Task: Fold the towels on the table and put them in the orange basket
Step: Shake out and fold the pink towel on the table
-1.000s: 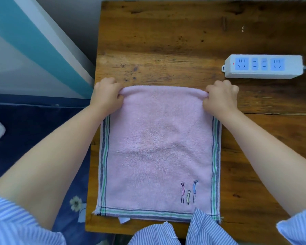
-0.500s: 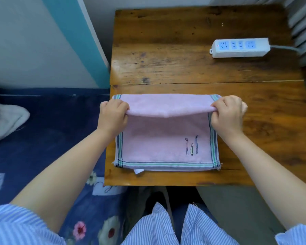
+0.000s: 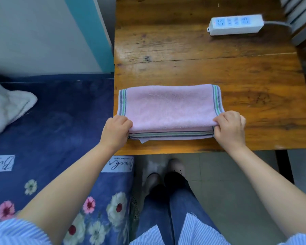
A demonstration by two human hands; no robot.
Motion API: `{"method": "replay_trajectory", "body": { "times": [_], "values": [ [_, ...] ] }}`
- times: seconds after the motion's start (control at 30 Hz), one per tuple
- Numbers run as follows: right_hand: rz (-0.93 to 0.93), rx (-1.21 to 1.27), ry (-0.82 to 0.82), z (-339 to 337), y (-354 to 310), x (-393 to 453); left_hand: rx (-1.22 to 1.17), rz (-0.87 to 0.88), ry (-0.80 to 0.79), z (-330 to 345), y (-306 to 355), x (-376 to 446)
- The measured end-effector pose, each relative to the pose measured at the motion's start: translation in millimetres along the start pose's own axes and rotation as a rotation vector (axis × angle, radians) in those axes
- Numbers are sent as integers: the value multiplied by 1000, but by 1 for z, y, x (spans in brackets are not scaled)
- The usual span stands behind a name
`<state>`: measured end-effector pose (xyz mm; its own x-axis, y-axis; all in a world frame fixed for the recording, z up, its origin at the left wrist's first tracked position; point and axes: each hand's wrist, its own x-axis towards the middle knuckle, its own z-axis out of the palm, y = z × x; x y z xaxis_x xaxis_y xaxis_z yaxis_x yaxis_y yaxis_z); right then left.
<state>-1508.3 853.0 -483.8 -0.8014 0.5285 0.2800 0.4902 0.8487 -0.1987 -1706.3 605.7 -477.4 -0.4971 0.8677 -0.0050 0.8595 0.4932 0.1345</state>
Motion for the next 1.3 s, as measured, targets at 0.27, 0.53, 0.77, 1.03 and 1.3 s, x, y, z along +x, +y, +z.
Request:
{"method": "replay_trajectory", "body": {
  "times": [0.27, 0.53, 0.77, 1.03, 1.3],
  "values": [
    [-63, -41, -61, 5, 2, -24, 95, 74, -136, 17, 3, -15],
    [-24, -81, -209, 15, 7, -35, 148, -91, -383, 38, 2, -25],
    [-89, 46, -109, 13, -20, 5, -71, -35, -55, 16, 22, 21],
    [-140, 104, -453, 67, -64, 79, -293, -343, -29, 53, 47, 100],
    [-180, -24, -569, 106, -55, 73, -84, -267, -203, 81, 25, 90]
  ]
}}
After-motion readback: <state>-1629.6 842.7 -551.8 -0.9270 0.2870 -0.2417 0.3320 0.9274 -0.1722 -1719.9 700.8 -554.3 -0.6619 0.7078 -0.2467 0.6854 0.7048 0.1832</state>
